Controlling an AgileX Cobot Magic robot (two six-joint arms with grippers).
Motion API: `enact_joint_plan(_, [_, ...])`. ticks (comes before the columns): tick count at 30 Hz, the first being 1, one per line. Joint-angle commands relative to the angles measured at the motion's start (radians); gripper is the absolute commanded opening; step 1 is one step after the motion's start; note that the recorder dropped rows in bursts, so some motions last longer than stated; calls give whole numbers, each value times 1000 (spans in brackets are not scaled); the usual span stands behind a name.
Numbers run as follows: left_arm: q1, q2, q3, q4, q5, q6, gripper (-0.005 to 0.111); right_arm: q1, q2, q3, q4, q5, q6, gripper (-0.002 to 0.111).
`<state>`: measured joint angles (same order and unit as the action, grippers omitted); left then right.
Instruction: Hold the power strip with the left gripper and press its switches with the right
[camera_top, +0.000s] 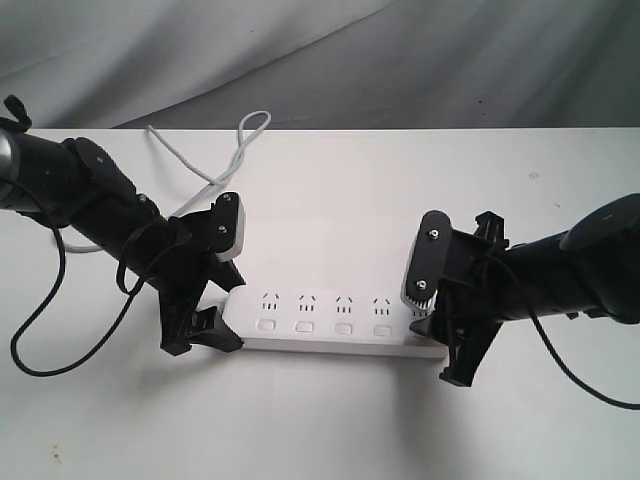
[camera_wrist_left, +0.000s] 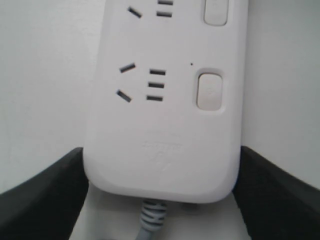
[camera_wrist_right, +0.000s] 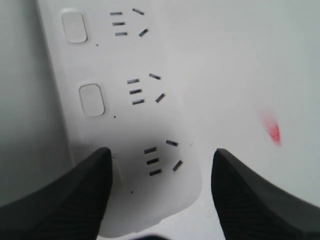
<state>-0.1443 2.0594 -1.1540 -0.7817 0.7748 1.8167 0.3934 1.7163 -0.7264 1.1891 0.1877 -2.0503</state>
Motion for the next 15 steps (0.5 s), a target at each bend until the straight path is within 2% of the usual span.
enact_joint_plan(1, [-6,-7,-6,-9,7,-5,64,-4,-13,-28,8,0,-9,55])
enact_joint_plan(15, [-6,-7,-6,-9,7,-5,64,-6,41,-15,23,8,-9,55])
